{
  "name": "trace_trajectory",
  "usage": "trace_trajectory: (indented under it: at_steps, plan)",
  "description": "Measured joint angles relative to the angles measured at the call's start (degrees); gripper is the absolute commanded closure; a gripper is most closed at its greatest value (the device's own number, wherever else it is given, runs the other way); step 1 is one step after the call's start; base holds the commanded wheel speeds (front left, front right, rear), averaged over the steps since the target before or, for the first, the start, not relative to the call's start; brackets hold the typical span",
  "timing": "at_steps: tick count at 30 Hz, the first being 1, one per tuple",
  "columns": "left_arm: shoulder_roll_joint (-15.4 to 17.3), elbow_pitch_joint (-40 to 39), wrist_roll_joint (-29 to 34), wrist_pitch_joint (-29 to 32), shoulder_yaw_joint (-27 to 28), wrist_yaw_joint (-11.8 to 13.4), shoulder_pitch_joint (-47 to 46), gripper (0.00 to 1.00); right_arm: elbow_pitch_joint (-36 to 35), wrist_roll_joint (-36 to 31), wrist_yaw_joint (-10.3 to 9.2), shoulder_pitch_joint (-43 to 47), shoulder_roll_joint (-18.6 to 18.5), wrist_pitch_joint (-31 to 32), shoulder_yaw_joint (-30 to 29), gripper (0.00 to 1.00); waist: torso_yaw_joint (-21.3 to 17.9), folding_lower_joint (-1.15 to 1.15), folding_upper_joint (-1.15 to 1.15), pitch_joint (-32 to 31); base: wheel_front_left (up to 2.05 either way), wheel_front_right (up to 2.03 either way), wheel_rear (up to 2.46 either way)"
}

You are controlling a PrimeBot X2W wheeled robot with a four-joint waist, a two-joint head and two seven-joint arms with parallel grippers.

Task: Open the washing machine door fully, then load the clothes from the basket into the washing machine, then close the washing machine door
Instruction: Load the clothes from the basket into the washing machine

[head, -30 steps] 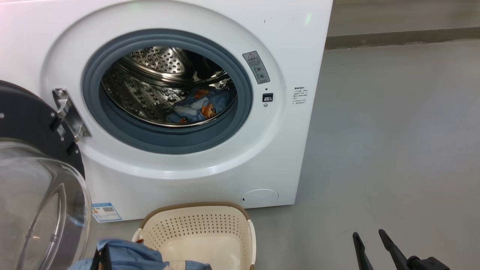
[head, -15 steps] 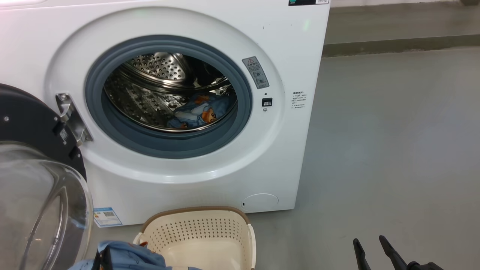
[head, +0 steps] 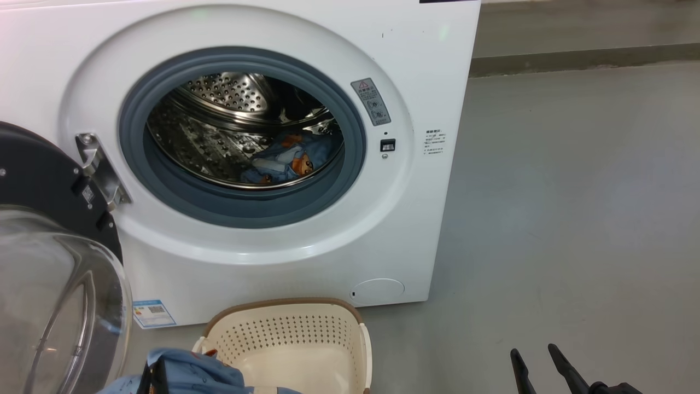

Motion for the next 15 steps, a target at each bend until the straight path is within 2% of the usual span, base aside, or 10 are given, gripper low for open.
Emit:
trace_trajectory:
  at_steps: [15]
  plan:
    - [0.0,-0.3,-0.1,0.0,-0.2,0.1,0.0,1.00,0.0,0.0,0.00,0.0,0.0,0.0,0.1,0.00,-0.2,0.00,0.00,0.7,0.00,0.00,0.00]
